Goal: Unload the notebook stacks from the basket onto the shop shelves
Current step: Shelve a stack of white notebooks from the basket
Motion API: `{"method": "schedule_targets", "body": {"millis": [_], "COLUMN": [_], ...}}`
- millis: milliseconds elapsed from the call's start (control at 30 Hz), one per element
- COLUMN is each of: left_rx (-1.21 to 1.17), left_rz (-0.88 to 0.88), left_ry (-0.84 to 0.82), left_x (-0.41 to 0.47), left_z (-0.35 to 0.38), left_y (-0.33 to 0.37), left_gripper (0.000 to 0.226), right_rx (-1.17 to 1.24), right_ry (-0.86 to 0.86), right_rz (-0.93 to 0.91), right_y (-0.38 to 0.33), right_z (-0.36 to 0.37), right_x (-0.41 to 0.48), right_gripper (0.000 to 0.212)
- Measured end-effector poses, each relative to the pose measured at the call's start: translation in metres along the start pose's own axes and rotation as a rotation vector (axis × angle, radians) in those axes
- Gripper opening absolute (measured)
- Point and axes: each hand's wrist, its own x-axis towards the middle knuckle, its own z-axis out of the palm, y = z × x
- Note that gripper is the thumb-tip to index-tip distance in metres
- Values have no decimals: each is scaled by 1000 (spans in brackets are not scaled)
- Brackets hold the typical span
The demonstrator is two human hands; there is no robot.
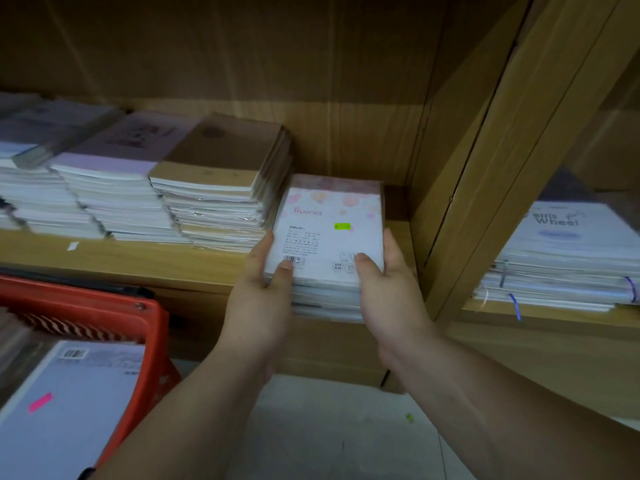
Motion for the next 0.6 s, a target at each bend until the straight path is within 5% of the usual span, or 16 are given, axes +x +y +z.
{"method": "schedule_targets", "body": {"millis": [300, 600], "left_rx": [145, -248], "left_rz": [-14, -88], "left_ry": [75, 71], "left_x": [10, -23], "left_z": [5, 6], "left_y": [5, -8], "left_gripper": [62, 67], "right_rx": [79, -61], "right_ry": [-22, -30], "right_rz": [28, -25], "right_y": [-11, 4], "right_z": [-6, -6], "right_x": [22, -2], "right_gripper": [55, 70]}}
